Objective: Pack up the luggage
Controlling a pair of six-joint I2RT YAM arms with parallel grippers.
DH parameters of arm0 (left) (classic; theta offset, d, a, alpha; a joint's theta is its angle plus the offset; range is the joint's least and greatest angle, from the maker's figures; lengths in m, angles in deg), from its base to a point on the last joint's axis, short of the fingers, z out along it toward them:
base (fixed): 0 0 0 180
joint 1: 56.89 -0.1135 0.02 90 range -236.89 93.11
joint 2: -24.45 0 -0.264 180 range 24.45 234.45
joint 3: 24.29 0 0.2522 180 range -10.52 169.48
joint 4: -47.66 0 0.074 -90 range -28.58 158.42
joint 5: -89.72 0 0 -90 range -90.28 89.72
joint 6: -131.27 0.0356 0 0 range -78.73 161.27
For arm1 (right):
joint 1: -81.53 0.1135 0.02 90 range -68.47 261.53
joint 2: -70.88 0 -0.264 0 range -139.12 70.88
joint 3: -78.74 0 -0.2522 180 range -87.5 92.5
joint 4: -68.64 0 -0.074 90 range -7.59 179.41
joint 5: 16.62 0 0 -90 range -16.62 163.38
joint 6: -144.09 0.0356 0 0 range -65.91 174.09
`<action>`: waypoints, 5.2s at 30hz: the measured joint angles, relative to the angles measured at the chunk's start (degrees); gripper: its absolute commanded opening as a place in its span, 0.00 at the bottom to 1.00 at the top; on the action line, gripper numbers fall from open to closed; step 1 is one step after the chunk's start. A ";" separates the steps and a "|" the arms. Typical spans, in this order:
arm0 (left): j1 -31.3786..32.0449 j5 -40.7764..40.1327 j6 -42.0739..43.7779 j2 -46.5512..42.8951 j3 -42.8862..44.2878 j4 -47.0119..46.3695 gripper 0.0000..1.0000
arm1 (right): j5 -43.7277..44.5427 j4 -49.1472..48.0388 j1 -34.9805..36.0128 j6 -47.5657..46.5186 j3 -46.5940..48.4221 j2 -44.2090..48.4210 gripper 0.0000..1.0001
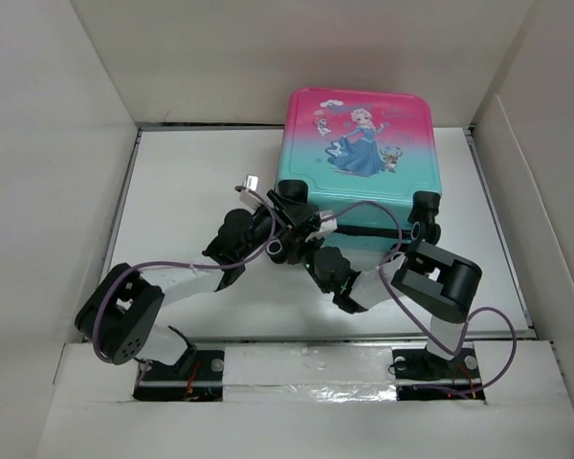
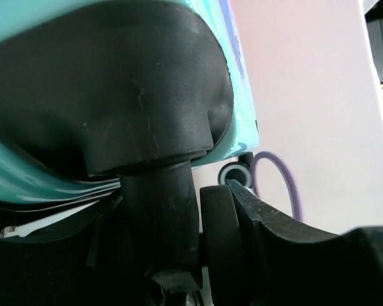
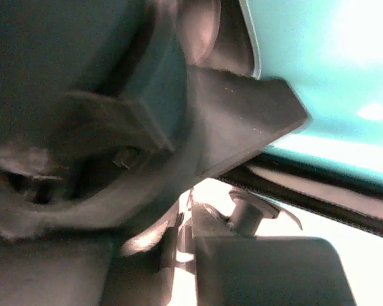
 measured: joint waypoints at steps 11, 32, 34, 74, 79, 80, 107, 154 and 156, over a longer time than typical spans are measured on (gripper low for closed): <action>-0.92 7.85 -4.42 -2.23 -6.23 -6.58 0.00 | -10.67 -4.68 4.96 6.62 -19.34 15.13 0.81; -5.88 14.43 -8.31 -2.84 -9.42 -11.45 0.14 | 0.59 28.30 3.76 -16.11 -5.70 37.51 0.86; -5.92 14.91 -8.66 -2.78 -9.42 -11.52 0.27 | -1.03 28.48 3.30 -17.70 -4.00 34.71 0.87; -20.06 1.20 18.78 -44.81 -18.80 18.10 0.00 | -6.78 10.34 0.07 -19.28 0.17 16.85 0.00; -13.40 -1.57 25.99 -40.00 -26.10 17.86 0.06 | -9.92 14.95 -1.14 -18.16 0.20 19.34 0.00; -11.72 -2.38 27.41 -37.62 -26.43 17.88 0.11 | -10.38 15.82 -1.33 -17.92 0.24 19.80 0.00; 6.25 -23.21 37.53 -1.77 -17.11 -6.56 0.42 | -16.85 24.83 -3.54 -15.04 2.49 22.51 0.00; 15.82 -47.98 46.62 5.33 -16.26 -19.50 0.00 | -16.72 27.15 -3.61 -11.69 -2.29 28.81 0.00; 12.83 -47.74 46.31 1.84 -18.27 -20.11 0.00 | -16.90 26.97 -3.15 -11.37 -3.80 30.40 0.00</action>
